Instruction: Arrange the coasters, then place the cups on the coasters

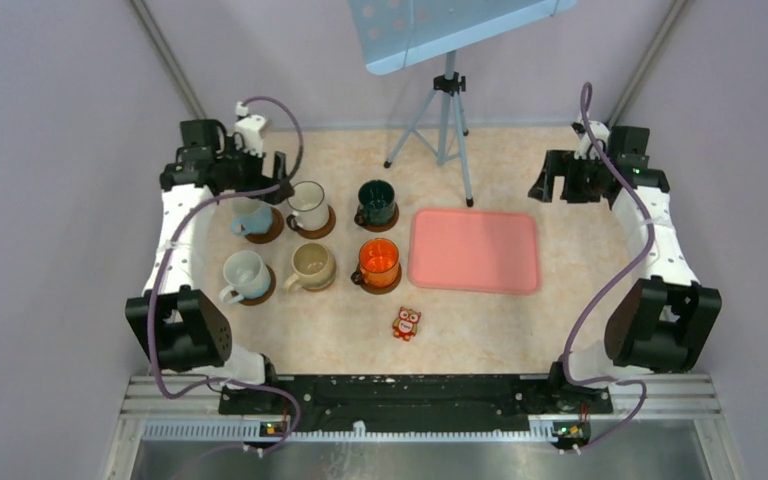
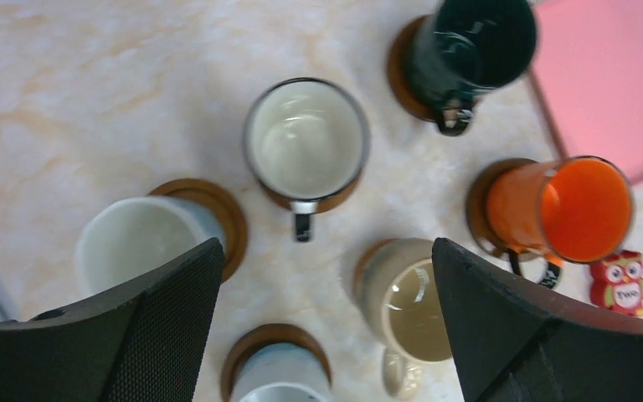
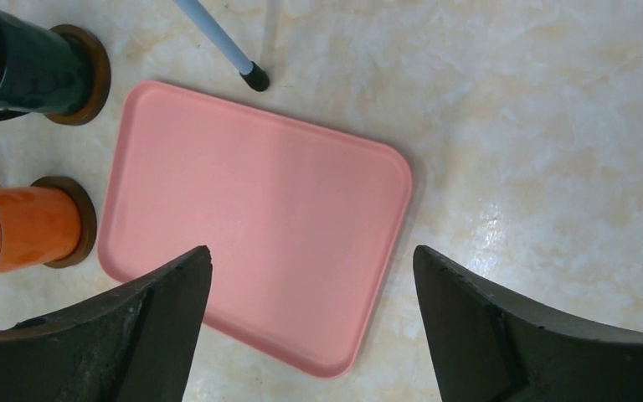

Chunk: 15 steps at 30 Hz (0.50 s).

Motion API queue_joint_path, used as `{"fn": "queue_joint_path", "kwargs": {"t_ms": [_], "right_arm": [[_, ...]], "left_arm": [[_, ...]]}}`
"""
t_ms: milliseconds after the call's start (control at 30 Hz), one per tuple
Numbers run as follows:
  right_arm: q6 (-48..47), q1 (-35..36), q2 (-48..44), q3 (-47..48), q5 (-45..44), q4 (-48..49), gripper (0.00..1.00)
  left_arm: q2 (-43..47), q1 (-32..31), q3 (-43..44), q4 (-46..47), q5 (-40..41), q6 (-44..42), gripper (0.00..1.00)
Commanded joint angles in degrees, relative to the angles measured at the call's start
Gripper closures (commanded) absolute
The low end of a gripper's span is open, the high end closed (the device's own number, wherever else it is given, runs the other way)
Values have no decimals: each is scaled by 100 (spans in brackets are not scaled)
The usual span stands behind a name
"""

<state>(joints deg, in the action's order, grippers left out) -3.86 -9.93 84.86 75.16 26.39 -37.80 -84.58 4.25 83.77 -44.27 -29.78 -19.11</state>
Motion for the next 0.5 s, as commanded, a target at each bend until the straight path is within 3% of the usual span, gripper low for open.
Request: {"fn": "queue_joint_path", "kwargs": {"t_ms": [0,200,467], "right_arm": [[-531,-73,-301,18,464,-133,10],[-555,-292,-245,-416,771,193,10],[-478,-343,-132,-436,824,349,10]], "left_arm": [[-274,981,322,-207,-746,-441,1],[-474,2079,63,-152,-1220,-678,1],[-260,2231,-264,110,-1009,-818,1]]}}
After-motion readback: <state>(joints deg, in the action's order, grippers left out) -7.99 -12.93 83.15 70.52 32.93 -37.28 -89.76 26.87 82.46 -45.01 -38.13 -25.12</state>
